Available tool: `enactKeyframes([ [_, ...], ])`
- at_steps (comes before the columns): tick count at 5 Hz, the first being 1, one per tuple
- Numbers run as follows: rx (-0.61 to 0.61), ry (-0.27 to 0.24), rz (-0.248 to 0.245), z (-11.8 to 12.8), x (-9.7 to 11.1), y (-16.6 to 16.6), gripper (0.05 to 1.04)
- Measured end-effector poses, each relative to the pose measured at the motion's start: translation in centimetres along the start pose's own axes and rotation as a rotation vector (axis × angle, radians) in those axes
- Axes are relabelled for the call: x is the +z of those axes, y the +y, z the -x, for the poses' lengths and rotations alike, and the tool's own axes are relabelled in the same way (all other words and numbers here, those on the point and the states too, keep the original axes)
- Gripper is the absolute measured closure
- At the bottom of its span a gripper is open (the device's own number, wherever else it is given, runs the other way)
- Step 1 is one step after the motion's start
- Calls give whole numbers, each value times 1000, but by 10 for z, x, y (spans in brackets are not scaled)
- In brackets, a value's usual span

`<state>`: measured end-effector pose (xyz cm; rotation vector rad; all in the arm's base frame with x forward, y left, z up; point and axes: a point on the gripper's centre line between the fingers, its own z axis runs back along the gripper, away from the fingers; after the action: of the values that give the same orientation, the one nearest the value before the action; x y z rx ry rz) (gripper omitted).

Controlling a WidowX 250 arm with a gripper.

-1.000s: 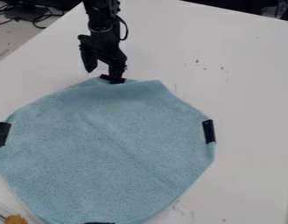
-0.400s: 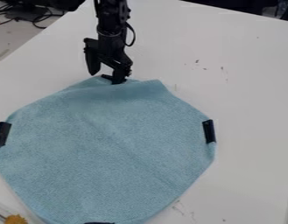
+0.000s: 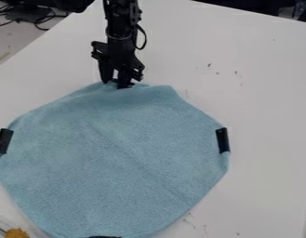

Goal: Fold the cloth from the top to the bottom

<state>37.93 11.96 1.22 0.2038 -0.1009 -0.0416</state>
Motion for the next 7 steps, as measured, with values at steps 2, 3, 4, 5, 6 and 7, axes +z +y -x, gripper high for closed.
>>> enactKeyframes([
  [2, 4, -11, 37, -1, -1, -6, 922],
  [3, -5, -21, 35, -2, -1, -6, 992],
  [4, -37, -65, 9, -10, 3, 0, 1009],
  [5, -7, -190, -47, -22, 45, 12, 1012],
  [6, 49, -249, -86, -5, 73, 11, 1012],
  [7, 110, -268, -78, 22, 100, -2, 1014],
])
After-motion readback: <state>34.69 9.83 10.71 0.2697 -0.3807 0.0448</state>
